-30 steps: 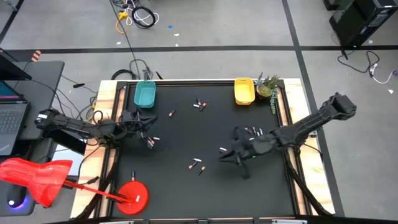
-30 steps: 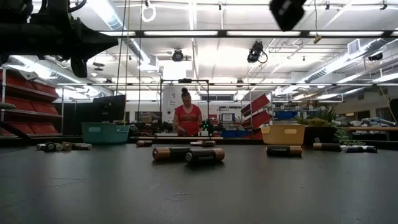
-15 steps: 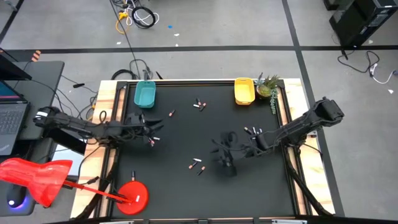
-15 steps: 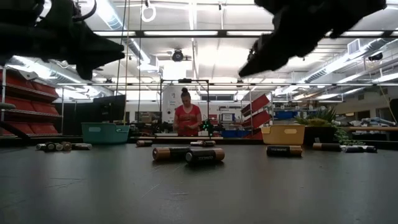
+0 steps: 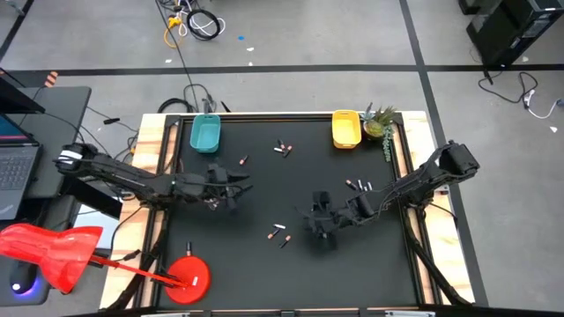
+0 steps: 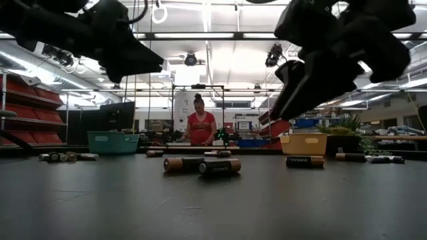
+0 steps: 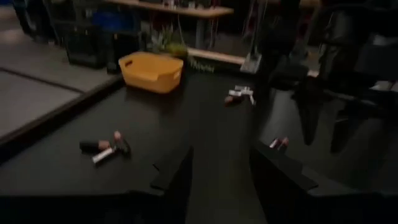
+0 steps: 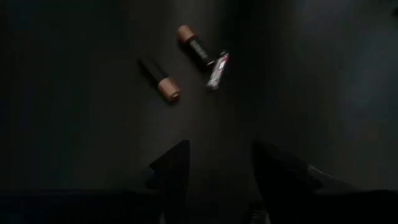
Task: Sort batteries
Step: Put the black battery into the yellow bin
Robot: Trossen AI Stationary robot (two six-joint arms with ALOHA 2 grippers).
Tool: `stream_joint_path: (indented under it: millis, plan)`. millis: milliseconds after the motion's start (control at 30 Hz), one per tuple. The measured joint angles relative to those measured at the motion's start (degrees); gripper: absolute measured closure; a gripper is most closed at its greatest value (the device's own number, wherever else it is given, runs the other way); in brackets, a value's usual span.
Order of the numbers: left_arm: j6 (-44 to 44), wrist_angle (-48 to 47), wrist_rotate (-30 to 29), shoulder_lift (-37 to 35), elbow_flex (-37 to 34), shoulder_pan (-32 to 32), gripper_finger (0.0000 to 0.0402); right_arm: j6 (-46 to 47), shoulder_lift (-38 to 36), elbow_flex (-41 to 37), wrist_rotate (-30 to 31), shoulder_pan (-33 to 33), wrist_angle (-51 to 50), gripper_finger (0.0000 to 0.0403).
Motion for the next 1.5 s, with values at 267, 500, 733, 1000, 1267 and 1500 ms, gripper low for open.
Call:
stream_joint_path:
  millis: [267,500,733,1000,1267,1500]
  plan:
    - [0.13,0.50,0.37,7.76,3.61,-0.24,0.0244,-3.28,8.04,0.71,-3.45,2.27,13.33,0.0229]
    - [-1.20,0.43,1.64,8.67,4.46,-0.55,0.0244,-9.35,12.97,5.78,-8.30,-0.12,15.99,0.0229]
    - [-1.59,0.23,1.88,8.49,4.41,-0.67,0.0244,-12.40,16.91,8.39,-13.77,-2.12,17.71,0.0233]
    - [-1.61,-0.54,1.88,8.49,4.37,-0.65,0.0244,-14.01,19.08,8.39,-14.76,-2.91,18.76,0.0234]
    - [-1.93,-1.10,2.78,8.49,4.32,-0.87,0.0244,-12.79,23.22,8.61,-16.53,-4.72,20.62,0.0239]
    - [-1.80,-0.90,3.15,8.49,4.32,-0.94,0.0244,-11.52,23.68,8.85,-16.77,-4.74,17.14,0.0341]
